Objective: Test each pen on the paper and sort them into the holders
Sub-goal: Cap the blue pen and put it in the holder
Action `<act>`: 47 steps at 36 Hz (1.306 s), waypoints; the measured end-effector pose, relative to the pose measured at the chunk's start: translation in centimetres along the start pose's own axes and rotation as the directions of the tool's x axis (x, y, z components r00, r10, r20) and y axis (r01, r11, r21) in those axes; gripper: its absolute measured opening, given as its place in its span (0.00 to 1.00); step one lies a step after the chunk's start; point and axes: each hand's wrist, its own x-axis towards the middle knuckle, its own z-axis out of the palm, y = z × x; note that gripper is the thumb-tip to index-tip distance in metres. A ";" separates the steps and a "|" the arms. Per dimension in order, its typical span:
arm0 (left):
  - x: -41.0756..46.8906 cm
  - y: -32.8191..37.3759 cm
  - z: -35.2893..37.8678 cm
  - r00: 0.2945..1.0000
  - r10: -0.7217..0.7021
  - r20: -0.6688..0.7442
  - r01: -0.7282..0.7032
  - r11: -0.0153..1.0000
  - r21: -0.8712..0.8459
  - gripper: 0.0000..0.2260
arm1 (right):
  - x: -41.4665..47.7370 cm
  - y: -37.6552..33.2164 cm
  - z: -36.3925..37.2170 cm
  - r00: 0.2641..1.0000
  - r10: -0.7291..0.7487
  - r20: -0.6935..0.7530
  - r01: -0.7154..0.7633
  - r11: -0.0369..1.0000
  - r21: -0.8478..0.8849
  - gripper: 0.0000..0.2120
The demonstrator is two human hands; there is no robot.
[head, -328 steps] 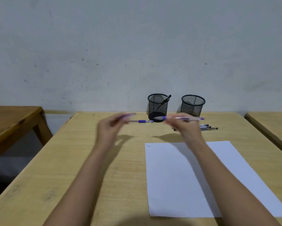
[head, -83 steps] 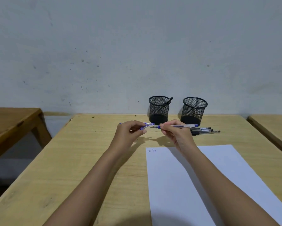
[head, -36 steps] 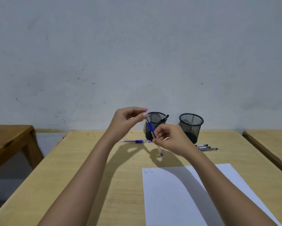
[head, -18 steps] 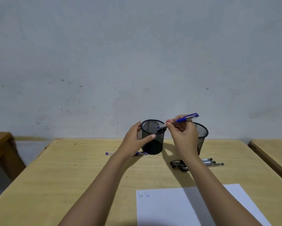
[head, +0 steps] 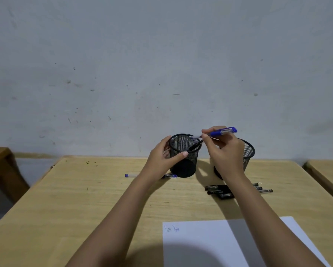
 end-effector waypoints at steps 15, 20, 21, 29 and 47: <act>0.0 -0.3 0.0 1.000 -0.020 0.006 0.020 1.000 0.012 0.21 | -1.4 0.1 1.2 0.986 0.170 0.004 -0.168 0.979 -0.115 0.02; 0.1 -0.2 -0.1 1.000 -0.026 0.008 0.026 0.999 0.022 0.19 | -0.4 0.1 1.5 0.961 0.267 0.080 -0.247 0.948 -0.199 0.05; 0.1 -0.3 -0.1 1.000 -0.028 0.007 0.028 0.999 0.023 0.19 | -0.2 0.2 1.6 0.955 0.280 0.093 -0.255 0.943 -0.214 0.05; 0.3 -0.5 -0.1 0.999 -0.032 0.010 0.032 0.999 0.026 0.19 | 0.5 0.5 1.6 0.925 0.339 0.172 -0.299 0.928 -0.221 0.05; -2.0 1.3 -0.4 0.986 -0.048 -0.157 0.080 0.976 0.202 0.30 | -0.8 -2.5 -0.6 0.962 0.270 0.038 -0.270 0.963 -0.026 0.07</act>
